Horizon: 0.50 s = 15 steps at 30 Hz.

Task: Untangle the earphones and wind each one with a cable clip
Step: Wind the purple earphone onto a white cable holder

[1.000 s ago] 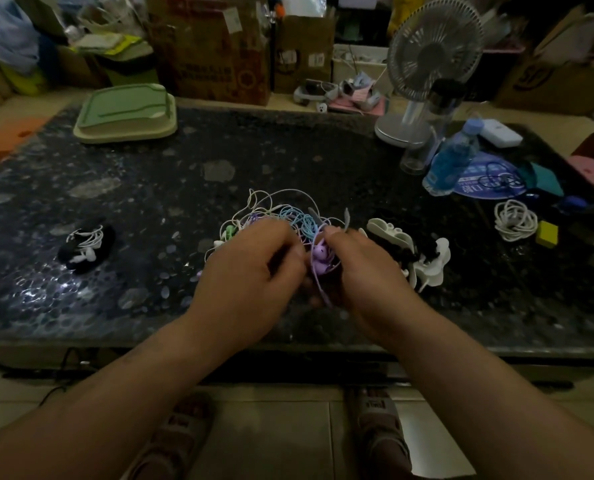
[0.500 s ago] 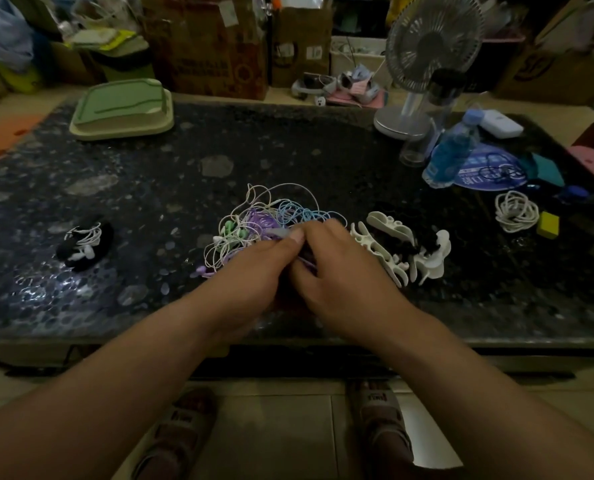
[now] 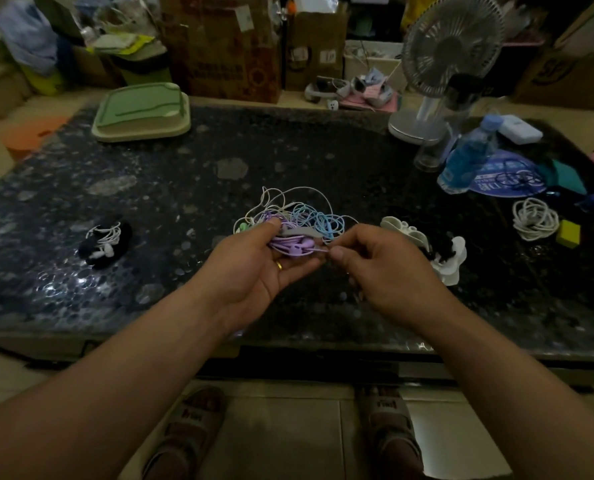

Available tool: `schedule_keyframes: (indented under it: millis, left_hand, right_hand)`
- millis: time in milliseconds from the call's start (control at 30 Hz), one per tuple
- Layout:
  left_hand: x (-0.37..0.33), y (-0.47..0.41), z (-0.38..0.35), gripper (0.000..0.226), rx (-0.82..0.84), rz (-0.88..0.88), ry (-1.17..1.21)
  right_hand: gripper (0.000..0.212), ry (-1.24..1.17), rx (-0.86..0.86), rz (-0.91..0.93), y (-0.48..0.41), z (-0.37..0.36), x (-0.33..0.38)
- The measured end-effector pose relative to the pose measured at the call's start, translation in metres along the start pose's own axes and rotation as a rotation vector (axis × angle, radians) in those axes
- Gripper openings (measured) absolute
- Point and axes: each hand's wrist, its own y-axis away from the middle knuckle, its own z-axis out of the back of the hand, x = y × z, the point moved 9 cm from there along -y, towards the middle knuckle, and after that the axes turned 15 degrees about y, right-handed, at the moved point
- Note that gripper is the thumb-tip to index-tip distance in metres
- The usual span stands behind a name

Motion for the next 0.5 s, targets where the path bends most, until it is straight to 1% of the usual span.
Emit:
schedule_keyframes:
  millis: [100,233,300,367,433,500]
  left_hand:
    - [-0.002,-0.001,0.003,0.042,-0.008,-0.016,0.030]
    - [-0.005,-0.001,0.003,0.039,-0.001,-0.054,0.092]
    - [-0.007,-0.002,0.002,0.040,-0.001,-0.090,0.110]
    - [-0.008,-0.002,0.003,0.039,-0.017,-0.126,0.098]
    - [-0.009,-0.003,0.006,0.038,-0.034,-0.160,0.066]
    - [-0.009,-0.004,0.007,0.038,-0.031,-0.180,0.050]
  right_hand:
    - [0.012,0.052,0.002,0.000,0.001,-0.001,-0.001]
    - [0.011,0.092,-0.046,0.026,0.003,0.004,0.006]
    - [0.009,0.125,-0.017,0.052,0.005,0.000,0.011]
    - [0.007,0.169,0.022,0.114,0.009,-0.009,0.021]
    - [0.006,0.225,0.013,0.216,0.015,-0.016,0.036]
    - [0.010,0.260,-0.011,0.290,0.018,-0.019,0.045]
